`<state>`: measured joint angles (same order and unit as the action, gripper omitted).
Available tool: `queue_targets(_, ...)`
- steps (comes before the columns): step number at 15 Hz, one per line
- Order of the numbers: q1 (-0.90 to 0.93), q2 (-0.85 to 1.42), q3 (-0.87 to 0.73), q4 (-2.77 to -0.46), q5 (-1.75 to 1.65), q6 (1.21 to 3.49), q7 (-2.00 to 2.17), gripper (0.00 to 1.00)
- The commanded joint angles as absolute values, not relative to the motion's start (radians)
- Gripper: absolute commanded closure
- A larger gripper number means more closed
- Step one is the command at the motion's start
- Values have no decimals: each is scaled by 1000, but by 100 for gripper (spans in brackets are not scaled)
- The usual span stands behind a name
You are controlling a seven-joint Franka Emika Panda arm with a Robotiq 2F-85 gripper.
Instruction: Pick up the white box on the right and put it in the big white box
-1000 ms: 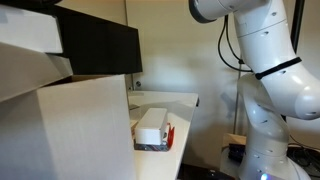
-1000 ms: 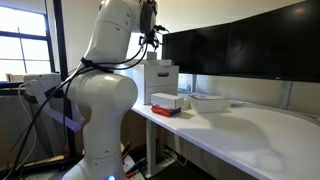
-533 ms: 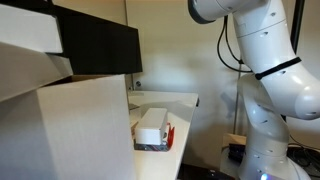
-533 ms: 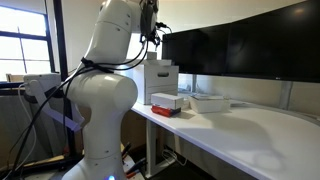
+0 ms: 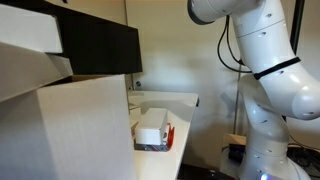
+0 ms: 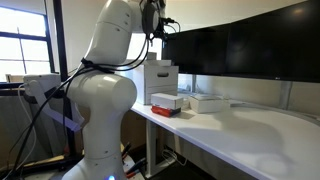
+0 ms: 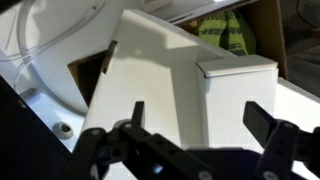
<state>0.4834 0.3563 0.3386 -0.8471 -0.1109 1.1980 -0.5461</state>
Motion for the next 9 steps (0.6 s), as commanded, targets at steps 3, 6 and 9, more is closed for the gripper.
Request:
queue_targets(3, 389, 298, 256, -892, -115, 1218, -508, 0)
queue_targets(6, 340, 257, 207, -939, -114, 1249, -491, 0)
queue_targets(9, 301, 189, 165, -1033, -116, 1308, -465, 0)
